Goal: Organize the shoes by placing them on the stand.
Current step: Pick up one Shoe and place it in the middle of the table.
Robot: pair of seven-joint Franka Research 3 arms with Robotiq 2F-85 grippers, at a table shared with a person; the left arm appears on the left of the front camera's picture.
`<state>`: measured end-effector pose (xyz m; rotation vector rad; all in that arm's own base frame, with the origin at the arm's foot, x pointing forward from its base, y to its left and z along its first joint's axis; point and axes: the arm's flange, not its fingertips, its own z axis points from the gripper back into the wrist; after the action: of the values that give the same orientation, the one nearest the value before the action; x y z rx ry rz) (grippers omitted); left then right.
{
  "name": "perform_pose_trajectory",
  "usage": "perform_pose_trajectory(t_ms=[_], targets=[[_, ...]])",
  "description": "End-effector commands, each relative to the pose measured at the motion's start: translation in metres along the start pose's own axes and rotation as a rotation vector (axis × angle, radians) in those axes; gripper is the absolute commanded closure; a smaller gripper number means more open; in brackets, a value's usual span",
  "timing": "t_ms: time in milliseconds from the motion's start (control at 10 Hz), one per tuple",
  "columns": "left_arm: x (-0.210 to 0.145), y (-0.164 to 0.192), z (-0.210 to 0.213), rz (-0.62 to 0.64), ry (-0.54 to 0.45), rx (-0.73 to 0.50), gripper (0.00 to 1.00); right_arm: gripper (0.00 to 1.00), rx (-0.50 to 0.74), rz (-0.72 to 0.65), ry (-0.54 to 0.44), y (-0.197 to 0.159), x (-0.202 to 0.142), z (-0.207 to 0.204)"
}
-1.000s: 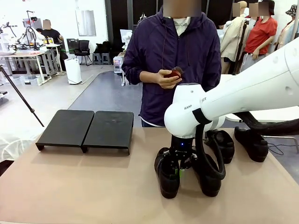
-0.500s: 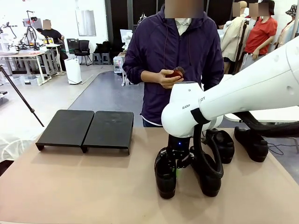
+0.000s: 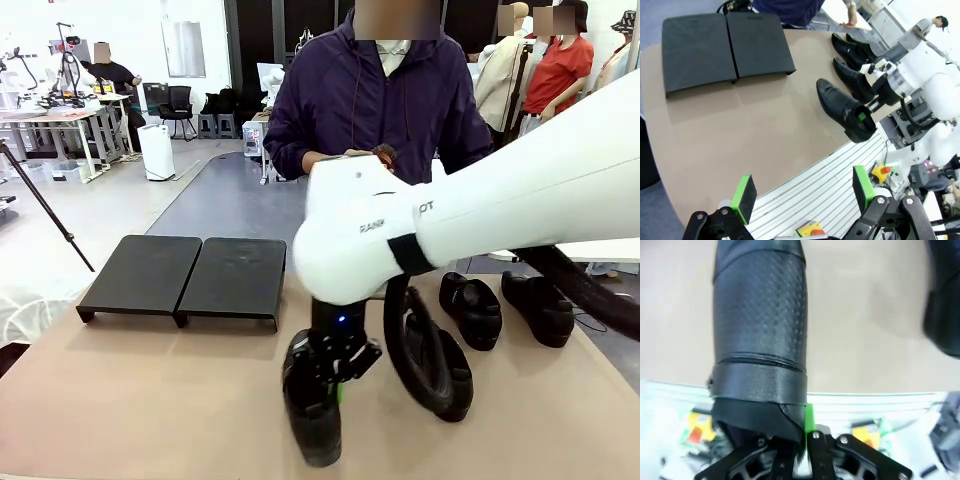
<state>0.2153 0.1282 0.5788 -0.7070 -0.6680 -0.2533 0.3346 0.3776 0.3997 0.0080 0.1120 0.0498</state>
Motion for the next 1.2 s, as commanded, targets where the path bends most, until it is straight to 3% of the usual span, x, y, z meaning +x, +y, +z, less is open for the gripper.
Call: perform_pose_trajectory(t_ms=[0,300,600,1100], targets=[[0.000,-0.001,0.000,-0.013,-0.012,-0.017,0.00,1.00,-0.005,0.096,-0.007,0.030,0.005,-0.004],[0.000,-0.001,0.000,-0.013,-0.012,-0.017,0.00,1.00,-0.017,0.191,0.042,0.090,0.018,-0.021],[0.000,-0.001,0.000,-0.013,-0.012,-0.017,0.00,1.00,0.029,0.113,-0.017,0.122,0.051,-0.028],[0.000,-0.001,0.000,-0.013,-0.012,-0.017,0.00,1.00,0.091,-0.026,0.004,0.116,0.086,-0.030]])
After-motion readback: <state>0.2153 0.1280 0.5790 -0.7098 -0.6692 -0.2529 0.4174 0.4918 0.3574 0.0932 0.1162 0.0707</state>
